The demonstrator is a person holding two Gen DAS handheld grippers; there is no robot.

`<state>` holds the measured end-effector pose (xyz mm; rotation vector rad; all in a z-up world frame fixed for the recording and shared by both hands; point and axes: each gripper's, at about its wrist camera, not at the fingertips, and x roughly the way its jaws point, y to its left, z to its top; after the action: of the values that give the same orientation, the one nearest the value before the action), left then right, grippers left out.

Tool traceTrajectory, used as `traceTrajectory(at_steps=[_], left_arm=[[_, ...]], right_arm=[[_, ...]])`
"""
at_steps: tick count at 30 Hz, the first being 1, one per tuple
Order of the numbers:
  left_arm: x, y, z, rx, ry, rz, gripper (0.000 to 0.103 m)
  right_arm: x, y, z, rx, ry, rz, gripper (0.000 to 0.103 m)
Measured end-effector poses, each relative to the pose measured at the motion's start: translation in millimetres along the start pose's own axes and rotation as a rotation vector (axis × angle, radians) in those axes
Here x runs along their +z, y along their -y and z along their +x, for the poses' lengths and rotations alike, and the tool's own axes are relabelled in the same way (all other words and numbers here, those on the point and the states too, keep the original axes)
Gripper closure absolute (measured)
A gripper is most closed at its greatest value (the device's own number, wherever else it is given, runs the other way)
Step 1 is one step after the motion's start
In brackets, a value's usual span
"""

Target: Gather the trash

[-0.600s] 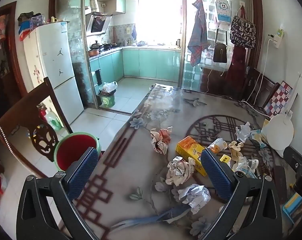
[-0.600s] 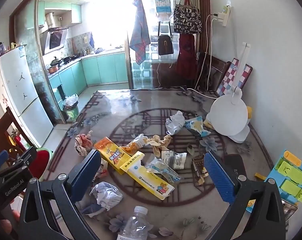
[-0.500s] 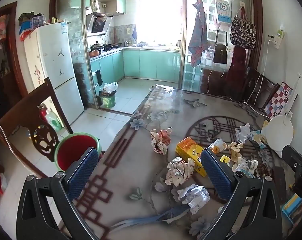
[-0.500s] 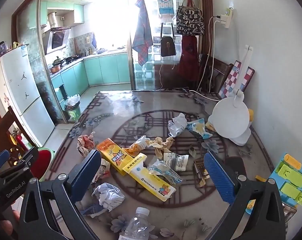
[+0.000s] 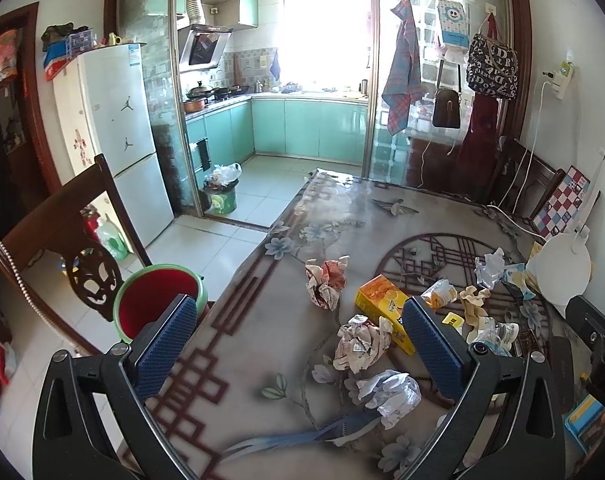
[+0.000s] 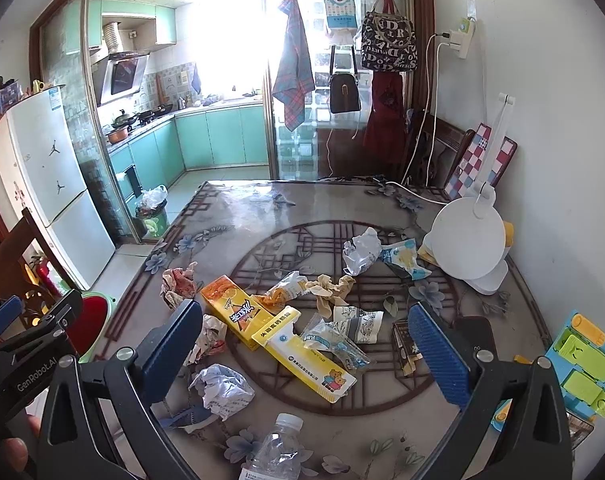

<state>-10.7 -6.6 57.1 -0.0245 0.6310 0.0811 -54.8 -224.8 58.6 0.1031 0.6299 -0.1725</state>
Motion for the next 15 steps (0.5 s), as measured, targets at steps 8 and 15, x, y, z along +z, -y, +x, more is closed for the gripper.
traceTrajectory(at_steps=[8, 15], left_arm=[[-1, 1, 2, -0.015, -0.008, 0.0, 0.0], [-4, -2, 15, -0.023, -0.051, -0.012, 0.0]], right_arm=[[2, 2, -2, 0.029, 0.013, 0.04, 0.0], [-3, 2, 8, 0.009, 0.003, 0.013, 0.0]])
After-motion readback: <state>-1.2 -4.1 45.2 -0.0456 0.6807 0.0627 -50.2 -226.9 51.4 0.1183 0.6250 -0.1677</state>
